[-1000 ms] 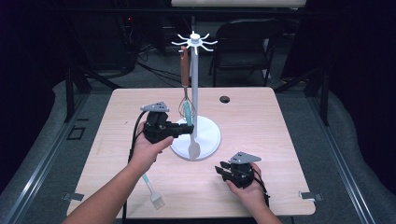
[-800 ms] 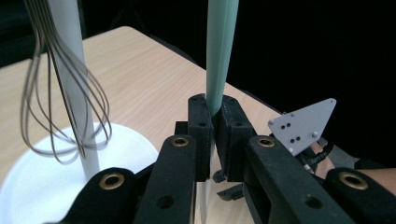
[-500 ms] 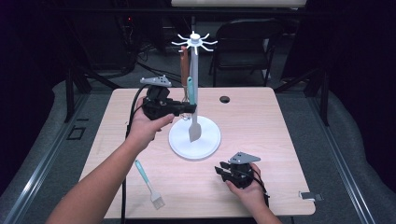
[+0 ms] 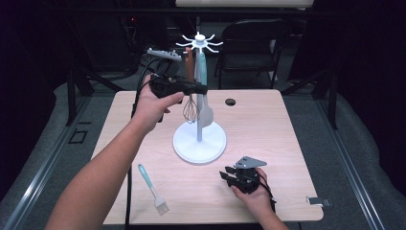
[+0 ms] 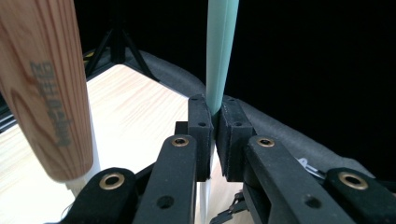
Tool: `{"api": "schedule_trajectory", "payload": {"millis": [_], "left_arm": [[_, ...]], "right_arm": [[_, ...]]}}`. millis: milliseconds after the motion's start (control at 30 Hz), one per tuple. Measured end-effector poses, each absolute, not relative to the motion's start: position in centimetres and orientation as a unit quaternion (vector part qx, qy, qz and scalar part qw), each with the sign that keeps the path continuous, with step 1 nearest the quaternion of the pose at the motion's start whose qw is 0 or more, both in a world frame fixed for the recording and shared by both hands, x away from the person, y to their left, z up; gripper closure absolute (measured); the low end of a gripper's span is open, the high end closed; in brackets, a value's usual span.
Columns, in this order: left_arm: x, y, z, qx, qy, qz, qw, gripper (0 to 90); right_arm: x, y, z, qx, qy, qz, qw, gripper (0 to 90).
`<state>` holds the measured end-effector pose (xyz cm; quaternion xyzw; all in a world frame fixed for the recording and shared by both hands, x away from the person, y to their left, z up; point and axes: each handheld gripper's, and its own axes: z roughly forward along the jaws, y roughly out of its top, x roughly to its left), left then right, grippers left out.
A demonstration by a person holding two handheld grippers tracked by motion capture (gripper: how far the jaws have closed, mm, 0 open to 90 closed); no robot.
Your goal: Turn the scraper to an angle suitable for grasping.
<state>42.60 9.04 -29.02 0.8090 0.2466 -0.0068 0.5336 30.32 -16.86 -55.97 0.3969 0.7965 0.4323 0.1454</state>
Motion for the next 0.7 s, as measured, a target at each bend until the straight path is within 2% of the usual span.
{"api": "schedule_trajectory", "payload": {"millis": [533,700], "left_arm": [[43.7,9.1,-30.2,0.796,0.282,-0.002,0.536,84.3],[43.3,9.2,-30.5,0.795,0.285,0.025,0.535,75.5]], "right_arm": [[30.2,-16.7,-56.0,0.392,0.8,0.43,0.145,67.3],[30.2,-16.8,-55.9,0.39,0.801,0.429,0.15,64.6]]}}
